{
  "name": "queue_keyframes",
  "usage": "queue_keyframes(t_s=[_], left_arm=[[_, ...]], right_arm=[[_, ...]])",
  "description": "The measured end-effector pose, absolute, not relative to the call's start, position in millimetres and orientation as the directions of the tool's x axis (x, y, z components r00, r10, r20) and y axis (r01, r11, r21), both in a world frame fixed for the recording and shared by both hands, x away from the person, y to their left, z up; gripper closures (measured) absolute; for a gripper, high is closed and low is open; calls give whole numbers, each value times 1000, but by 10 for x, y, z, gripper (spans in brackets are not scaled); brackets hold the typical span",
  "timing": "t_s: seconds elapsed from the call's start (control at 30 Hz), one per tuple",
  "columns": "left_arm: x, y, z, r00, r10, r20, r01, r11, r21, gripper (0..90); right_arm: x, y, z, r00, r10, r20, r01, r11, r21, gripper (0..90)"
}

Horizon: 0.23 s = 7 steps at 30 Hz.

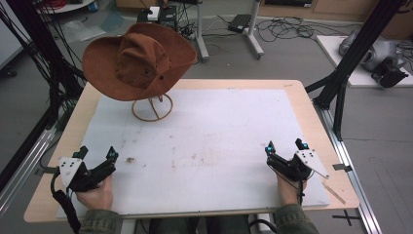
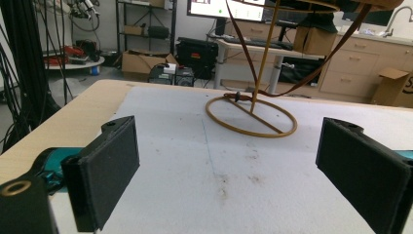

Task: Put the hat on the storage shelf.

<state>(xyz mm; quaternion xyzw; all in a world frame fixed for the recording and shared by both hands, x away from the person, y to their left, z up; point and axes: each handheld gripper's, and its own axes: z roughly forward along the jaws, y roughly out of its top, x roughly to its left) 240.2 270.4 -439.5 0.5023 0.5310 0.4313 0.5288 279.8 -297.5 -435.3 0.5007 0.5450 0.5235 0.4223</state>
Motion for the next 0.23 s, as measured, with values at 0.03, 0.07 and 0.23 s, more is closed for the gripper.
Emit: queue_keyframes(t_s=[0.03,0.07,0.23], left_arm=[[2401,2703,-4393,65,989,-130,76,125,989,89],[2400,2702,-4392,63,989,-133,72,129,989,89],[2400,2702,-4392,67,989,-131,76,125,989,89]], right_arm=[[2797,-2982,-4350,-142,988,60,97,-46,994,26],[2793,-2983,-4346,-140,988,64,96,-51,994,27],[2769,-3000,-4333,-138,987,76,87,-64,994,26]])
